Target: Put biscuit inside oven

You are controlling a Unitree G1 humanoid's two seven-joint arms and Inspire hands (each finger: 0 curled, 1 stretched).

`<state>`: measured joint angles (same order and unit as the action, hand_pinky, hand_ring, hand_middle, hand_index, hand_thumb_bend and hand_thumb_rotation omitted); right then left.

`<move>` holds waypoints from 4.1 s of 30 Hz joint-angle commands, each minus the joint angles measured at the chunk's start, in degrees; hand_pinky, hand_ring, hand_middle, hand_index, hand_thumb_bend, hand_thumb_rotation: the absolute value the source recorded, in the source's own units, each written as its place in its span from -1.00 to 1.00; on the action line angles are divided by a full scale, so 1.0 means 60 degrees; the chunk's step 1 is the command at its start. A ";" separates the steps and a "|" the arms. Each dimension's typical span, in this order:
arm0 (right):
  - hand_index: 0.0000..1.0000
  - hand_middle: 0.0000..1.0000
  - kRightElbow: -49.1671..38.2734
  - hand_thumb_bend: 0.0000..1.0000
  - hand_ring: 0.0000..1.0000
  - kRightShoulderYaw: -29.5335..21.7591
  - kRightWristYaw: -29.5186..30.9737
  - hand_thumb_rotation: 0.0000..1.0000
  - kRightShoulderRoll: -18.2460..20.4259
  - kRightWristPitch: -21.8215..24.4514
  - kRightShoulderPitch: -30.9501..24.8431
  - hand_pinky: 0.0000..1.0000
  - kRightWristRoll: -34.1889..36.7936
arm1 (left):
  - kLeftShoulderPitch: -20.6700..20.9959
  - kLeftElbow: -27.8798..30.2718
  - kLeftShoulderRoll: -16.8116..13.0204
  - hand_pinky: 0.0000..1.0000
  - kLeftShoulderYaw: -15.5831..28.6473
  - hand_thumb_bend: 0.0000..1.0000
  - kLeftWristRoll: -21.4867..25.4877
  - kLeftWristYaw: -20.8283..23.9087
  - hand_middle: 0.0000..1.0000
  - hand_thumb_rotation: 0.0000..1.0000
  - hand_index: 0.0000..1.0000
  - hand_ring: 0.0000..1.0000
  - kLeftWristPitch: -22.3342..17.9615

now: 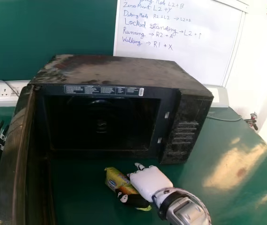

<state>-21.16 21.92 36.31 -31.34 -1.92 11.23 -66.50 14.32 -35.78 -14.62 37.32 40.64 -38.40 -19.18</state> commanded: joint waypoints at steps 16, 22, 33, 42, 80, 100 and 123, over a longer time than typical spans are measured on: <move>0.32 -0.04 0.0226 0.11 -0.21 0.0109 -0.0253 -1.00 -0.0211 -0.0302 -0.0206 -0.41 0.0081 | -0.0277 -0.0387 0.0337 -0.26 -0.0024 -0.79 -0.0015 -0.0001 0.43 -1.00 0.77 0.18 0.0050; 0.26 -0.03 0.0125 0.11 -0.21 -0.0066 -0.0763 -1.00 -0.0274 -0.0322 -0.0343 -0.42 0.0076 | -0.0257 -0.0357 0.0380 -0.32 -0.0010 -0.80 0.0055 -0.0039 0.42 -1.00 0.76 0.15 0.0074; 0.24 -0.03 -0.0041 0.11 -0.10 -0.0612 -0.1569 -1.00 -0.0310 -0.0434 -0.0318 -0.28 0.0373 | -0.0251 -0.0363 0.0371 -0.32 -0.0011 -0.79 0.0023 0.0018 0.41 -1.00 0.76 0.14 0.0085; 0.08 -0.09 0.0065 0.04 -0.09 -0.0958 -0.2450 -1.00 -0.0177 -0.0618 -0.0272 -0.27 0.0774 | -0.0285 -0.0314 0.0400 -0.24 -0.0031 -0.78 -0.0014 0.0058 0.43 -1.00 0.76 0.16 0.0044; 0.07 -0.12 0.0429 0.04 -0.19 -0.1207 -0.3285 -1.00 0.0275 -0.0524 0.0628 -0.35 0.0890 | -0.0212 -0.0529 0.0323 -0.33 0.0047 -0.79 0.0086 -0.0130 0.41 -1.00 0.75 0.14 0.0049; 0.03 -0.11 0.1576 0.04 -0.29 -0.0879 -0.4120 -1.00 0.0486 -0.0861 0.1710 -0.49 0.0788 | -0.0362 -0.0157 0.0411 -0.33 -0.0009 -0.78 0.0047 0.0082 0.40 -1.00 0.74 0.14 0.0199; 0.03 -0.10 0.2924 0.04 -0.24 -0.0391 -0.3934 -1.00 0.0604 -0.0939 0.3044 -0.42 0.0903 | -0.0378 -0.0201 0.0410 -0.33 0.0000 -0.78 0.0057 -0.0053 0.41 -1.00 0.75 0.13 0.0134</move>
<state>-4.36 19.17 13.10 -27.80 -7.36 27.85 -61.37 14.25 -34.57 -14.28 37.36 40.64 -38.16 -18.69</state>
